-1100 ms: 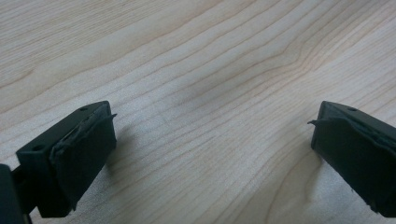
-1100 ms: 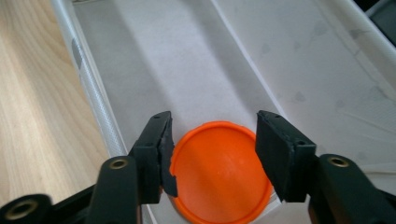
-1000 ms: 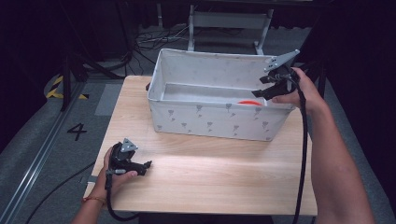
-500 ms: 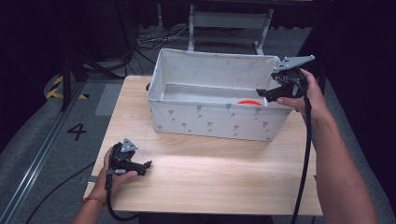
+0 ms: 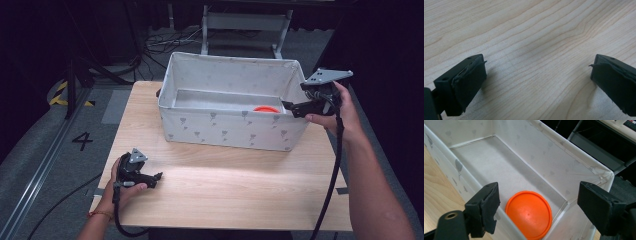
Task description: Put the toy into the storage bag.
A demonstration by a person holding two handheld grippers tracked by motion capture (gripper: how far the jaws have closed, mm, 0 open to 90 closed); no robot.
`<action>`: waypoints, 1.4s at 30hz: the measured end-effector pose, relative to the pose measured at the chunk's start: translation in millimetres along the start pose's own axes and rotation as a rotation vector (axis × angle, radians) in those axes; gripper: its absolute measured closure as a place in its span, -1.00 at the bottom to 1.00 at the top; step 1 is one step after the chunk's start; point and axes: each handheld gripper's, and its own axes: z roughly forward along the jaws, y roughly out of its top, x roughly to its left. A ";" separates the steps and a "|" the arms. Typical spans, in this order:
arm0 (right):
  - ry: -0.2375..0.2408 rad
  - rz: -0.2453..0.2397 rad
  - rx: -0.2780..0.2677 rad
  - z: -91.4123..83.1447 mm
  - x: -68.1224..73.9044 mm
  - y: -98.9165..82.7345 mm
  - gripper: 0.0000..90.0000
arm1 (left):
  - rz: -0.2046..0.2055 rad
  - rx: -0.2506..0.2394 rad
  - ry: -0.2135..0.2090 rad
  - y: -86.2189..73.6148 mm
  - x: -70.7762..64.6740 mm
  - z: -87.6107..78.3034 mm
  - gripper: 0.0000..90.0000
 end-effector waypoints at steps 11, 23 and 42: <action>-0.012 -0.003 -0.015 -17.4 8.9 -24.2 -0.59 | 0.005 -0.001 0.002 -0.2 0.3 -0.2 -0.99; -0.033 -0.030 -0.032 -38.4 27.4 -61.1 -0.59 | 0.000 0.003 -0.002 -0.4 -0.1 -0.5 -0.99; -0.057 -0.005 0.007 -29.0 53.1 -130.1 -0.60 | -0.002 0.004 0.000 -0.7 -0.2 -0.9 -0.99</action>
